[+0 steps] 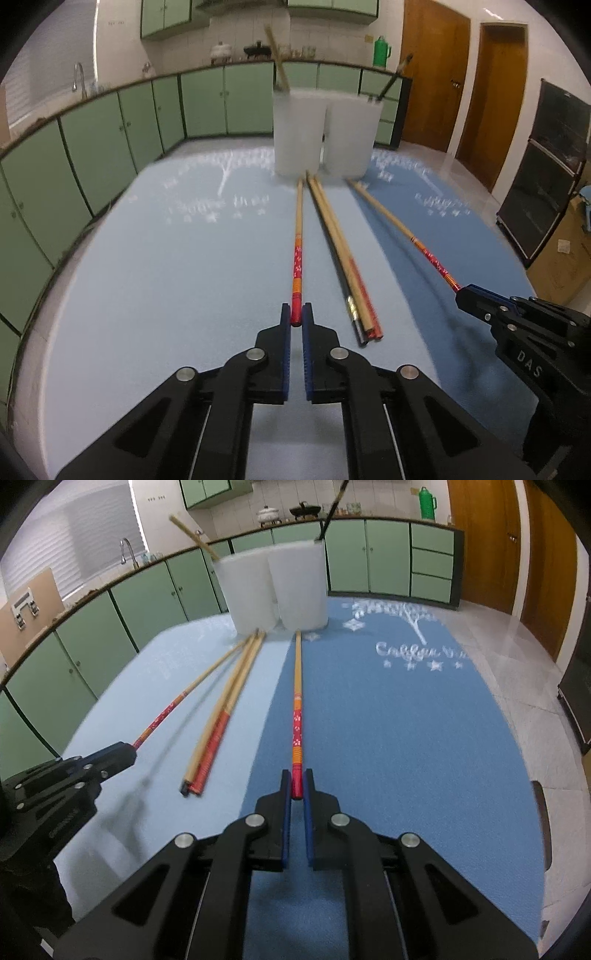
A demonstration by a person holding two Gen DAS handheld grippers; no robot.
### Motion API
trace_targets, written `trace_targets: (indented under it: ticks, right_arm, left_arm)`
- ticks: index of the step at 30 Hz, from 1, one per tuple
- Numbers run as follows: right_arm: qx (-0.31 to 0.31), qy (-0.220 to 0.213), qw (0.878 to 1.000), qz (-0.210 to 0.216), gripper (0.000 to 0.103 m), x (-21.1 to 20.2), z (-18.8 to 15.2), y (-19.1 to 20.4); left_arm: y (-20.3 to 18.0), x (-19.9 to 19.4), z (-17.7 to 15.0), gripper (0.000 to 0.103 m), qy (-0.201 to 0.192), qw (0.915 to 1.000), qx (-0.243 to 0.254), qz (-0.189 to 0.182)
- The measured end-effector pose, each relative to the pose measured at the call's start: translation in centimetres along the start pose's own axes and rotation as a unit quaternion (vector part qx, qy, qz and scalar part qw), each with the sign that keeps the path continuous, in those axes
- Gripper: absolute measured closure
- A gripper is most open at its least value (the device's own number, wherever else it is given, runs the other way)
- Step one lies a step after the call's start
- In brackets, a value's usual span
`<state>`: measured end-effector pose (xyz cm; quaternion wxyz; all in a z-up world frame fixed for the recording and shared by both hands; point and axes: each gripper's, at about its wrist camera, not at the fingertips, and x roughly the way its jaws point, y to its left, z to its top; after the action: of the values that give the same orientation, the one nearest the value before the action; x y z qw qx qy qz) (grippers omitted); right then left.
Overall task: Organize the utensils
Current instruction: 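Lift both held chopsticks up toward the white caddy, then lower both chopsticks into the caddy compartments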
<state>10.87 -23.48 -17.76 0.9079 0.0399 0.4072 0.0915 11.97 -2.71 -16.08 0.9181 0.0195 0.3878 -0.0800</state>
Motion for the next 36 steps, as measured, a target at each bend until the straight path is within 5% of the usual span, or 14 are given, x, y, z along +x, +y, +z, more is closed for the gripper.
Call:
trace_targets:
  ticks: [17,36]
  right_arm:
    - [-0.02,-0.096,0.995,0.027,0.098,-8.7,8.1,0.3]
    - [-0.06,-0.118,0.989,0.064,0.098,-10.4,19.7,1.0]
  left_arm:
    - [1.2,-8.0,8.1,0.097,-0.118,0.9929,0.01,-0.013]
    - [0.5,-7.7,16.0,0.097,-0.143,0.9865,0.043,-0.068]
